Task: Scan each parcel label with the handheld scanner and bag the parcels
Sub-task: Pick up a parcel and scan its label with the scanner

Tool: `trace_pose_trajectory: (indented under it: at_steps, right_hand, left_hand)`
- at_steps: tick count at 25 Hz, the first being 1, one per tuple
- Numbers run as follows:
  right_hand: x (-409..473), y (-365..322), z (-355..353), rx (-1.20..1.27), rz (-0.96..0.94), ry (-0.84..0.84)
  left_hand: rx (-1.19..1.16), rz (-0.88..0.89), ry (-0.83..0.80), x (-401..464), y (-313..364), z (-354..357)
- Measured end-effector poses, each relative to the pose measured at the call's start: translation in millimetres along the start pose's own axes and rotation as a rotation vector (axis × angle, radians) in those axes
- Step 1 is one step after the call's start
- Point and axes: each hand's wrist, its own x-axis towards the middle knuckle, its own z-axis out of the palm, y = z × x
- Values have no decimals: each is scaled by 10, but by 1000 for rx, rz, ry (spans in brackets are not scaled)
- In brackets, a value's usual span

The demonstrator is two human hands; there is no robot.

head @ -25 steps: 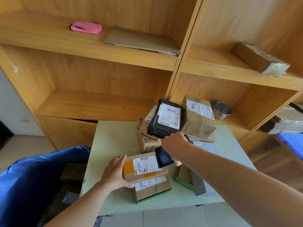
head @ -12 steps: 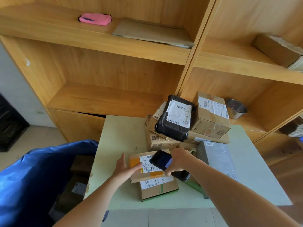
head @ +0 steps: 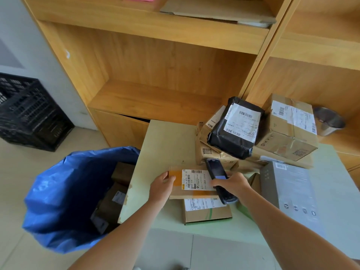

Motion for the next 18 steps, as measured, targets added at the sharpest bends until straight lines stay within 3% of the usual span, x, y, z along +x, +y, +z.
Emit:
trace_pose_trajectory:
  at_steps: [8,12,18]
  right_hand:
    - [-201,-564,312,52,-29,5]
    - [-391,-1276,1035,70,-93,-68]
    - [-575,-2188,2325,37,-195,-218]
  left_hand:
    - [35,7,43,101,-27,-702]
    - [28,32,140,11,-222,-1656]
    - [-23,-125,355,-28,-935,-2885]
